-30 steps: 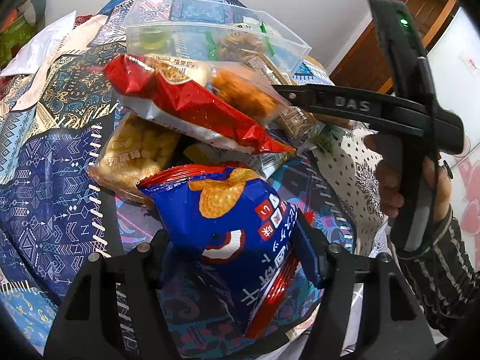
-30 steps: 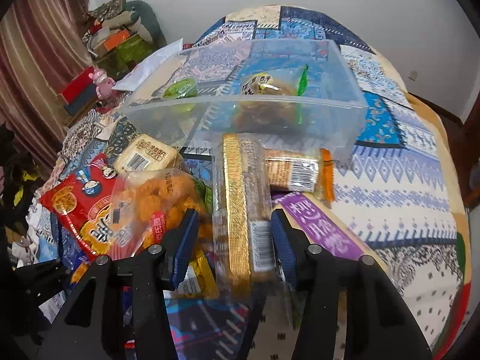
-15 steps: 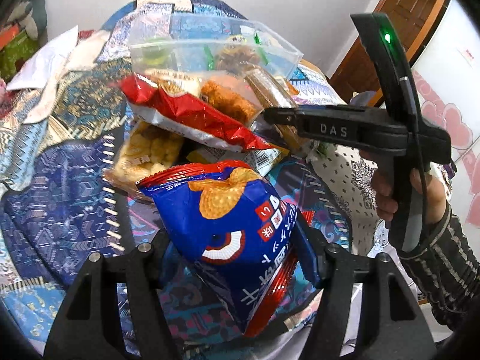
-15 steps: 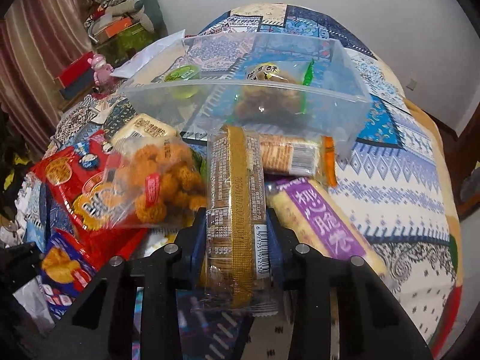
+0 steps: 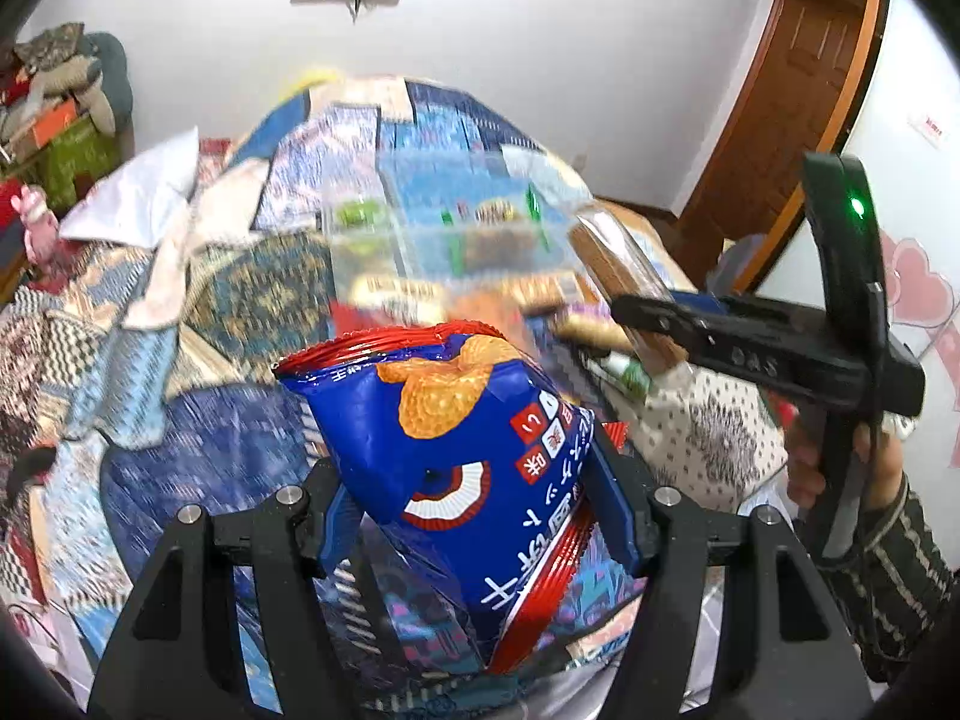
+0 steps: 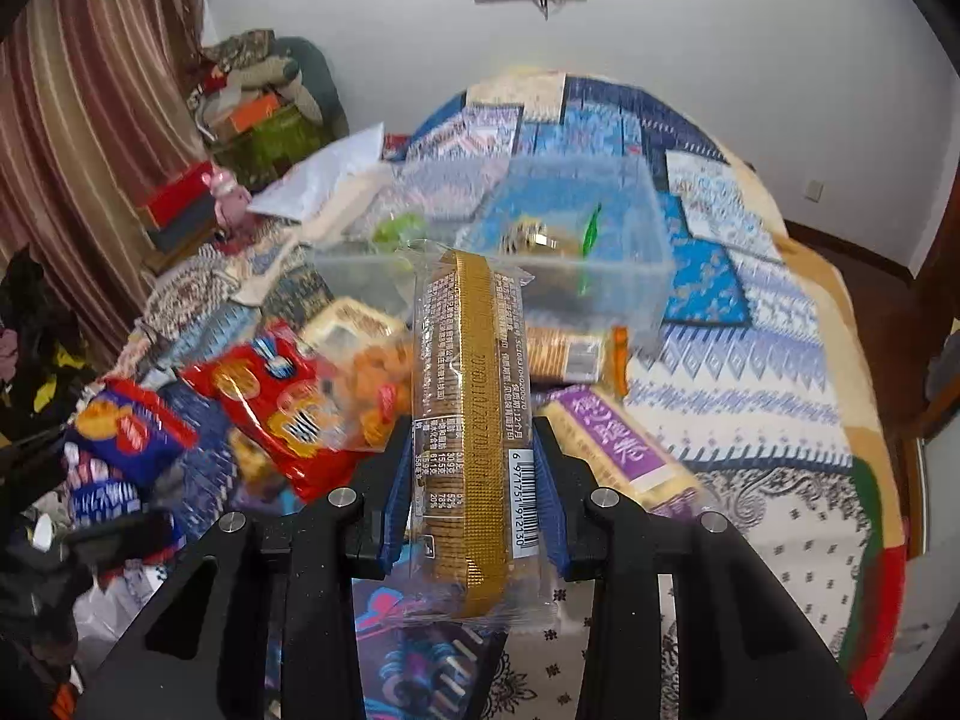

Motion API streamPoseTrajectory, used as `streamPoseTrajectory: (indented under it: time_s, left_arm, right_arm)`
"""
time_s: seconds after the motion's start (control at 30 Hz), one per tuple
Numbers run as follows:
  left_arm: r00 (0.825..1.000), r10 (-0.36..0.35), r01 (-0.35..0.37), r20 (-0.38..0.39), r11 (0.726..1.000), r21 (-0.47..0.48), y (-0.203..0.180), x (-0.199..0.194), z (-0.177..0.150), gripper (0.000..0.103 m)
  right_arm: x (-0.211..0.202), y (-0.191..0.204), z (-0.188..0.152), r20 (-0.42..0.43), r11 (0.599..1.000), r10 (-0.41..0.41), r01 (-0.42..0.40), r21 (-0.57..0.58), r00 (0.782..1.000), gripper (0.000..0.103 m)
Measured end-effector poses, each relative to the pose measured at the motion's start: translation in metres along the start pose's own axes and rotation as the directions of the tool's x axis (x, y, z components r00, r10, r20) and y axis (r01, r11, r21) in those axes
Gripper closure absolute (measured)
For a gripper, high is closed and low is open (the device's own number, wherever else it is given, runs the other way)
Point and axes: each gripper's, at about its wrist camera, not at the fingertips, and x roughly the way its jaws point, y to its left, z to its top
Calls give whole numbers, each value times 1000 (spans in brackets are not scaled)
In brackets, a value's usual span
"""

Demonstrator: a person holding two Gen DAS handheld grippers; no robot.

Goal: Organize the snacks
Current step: 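Lower the blue bag into the box with left tool while right drops the gold roll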

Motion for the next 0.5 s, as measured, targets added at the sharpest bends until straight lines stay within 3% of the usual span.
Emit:
streamPoseTrajectory:
  time_s: [0.5]
  left_arm:
    - [992,22,-24,121,1000,19,4,0,96,38]
  right_arm:
    - [-26,0,44,122,1000,4,-4,1,993,70]
